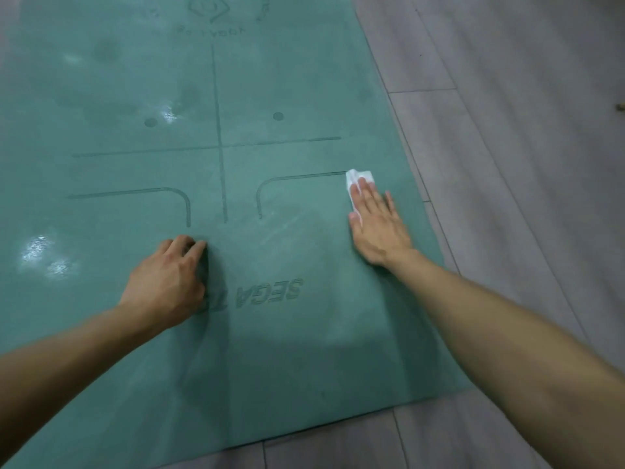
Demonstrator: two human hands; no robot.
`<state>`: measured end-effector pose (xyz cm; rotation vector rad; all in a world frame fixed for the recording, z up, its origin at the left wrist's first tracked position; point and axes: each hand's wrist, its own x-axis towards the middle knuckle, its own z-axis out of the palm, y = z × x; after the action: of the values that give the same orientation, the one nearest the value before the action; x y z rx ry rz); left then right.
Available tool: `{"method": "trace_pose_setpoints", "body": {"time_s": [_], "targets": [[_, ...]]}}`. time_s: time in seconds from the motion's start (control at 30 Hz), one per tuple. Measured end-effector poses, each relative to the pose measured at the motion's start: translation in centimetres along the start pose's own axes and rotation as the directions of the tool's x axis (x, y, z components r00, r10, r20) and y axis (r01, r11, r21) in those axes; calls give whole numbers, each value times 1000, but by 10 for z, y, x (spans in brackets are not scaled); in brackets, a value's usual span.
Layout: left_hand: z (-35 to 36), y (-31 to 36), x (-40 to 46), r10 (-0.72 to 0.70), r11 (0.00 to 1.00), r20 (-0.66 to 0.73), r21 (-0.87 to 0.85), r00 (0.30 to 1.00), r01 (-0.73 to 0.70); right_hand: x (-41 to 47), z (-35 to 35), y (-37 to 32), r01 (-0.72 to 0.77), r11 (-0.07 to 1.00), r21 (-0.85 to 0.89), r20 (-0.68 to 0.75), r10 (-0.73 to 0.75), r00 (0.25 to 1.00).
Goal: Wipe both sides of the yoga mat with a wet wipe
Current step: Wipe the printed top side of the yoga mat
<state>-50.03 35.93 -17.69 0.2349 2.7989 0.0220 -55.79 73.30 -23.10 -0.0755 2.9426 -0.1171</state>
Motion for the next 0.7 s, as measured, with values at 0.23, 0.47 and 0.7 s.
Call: {"method": "trace_pose_setpoints", "body": {"time_s": [0.23,0.47,0.7], "targets": [[-9,30,10,152,988,24,-7,988,-152,-67,31,-68,258,966,25,30,-258,966],[-15,98,23,290,957,70,-18,954,-289,-157,38,-41,363,929,67,47,-366,929],[-13,119,32,349,926,154,98,924,-365,-8,-3,66,-202,968,146,24,201,979]]}}
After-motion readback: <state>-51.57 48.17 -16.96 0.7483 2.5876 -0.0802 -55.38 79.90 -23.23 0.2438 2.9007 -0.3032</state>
